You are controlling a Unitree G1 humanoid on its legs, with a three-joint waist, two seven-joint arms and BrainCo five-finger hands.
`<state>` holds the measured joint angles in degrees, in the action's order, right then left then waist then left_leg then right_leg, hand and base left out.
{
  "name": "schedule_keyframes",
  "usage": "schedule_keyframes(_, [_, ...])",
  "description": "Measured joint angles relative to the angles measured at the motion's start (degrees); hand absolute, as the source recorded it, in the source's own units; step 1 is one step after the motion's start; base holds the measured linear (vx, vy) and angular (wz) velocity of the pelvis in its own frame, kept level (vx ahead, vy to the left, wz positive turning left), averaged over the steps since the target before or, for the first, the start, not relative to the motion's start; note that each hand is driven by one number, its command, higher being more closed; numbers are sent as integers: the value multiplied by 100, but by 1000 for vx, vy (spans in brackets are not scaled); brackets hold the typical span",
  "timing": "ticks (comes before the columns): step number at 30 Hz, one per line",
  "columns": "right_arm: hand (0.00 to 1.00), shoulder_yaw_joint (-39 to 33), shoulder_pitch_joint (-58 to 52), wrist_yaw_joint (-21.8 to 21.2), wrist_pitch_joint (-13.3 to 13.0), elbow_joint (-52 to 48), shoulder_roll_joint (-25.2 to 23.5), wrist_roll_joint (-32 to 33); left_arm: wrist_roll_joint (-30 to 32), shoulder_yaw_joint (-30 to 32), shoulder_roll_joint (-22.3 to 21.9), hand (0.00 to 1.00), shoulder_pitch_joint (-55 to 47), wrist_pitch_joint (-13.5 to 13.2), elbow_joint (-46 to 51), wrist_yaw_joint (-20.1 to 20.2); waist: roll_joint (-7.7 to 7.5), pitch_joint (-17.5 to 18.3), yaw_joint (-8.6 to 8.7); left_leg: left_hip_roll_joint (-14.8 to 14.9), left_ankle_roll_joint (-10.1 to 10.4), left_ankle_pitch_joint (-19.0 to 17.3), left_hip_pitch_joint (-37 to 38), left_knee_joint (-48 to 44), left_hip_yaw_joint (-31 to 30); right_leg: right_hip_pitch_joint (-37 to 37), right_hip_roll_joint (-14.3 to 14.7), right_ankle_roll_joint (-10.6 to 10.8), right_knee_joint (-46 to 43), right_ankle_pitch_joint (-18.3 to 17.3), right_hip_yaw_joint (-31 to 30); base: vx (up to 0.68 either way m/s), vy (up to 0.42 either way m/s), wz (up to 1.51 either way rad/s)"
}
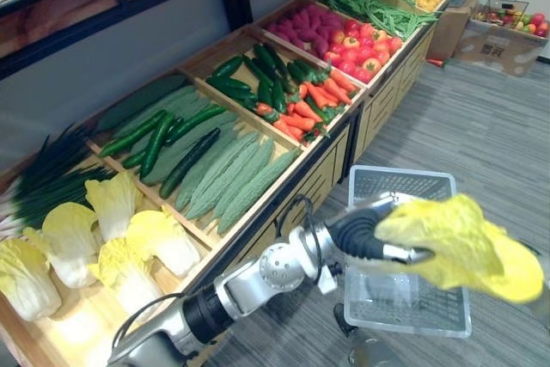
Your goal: Pick vegetable in the basket
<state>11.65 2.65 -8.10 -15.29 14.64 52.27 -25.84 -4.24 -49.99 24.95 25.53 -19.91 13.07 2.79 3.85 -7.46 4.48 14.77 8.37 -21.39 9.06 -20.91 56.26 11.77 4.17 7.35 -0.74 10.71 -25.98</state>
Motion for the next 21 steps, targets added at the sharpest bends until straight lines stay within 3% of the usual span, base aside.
schedule_keyframes(13, [100,7,349,-1,94,-22,67,229,57,-1141,-11,100,-7,5,-459,527,54,41,13,230,59,-176,11,-359,271,103,179,16,-121,12,-185,29,35,-9])
schedule_keyframes(21, [100,-16,401,-12,231,-190,-261,229,616,-1254,-933,100,-64,171,-1909,546,26,25,90,330,56,-219,12,-447,357,106,185,17,-112,8,-164,39,41,2])
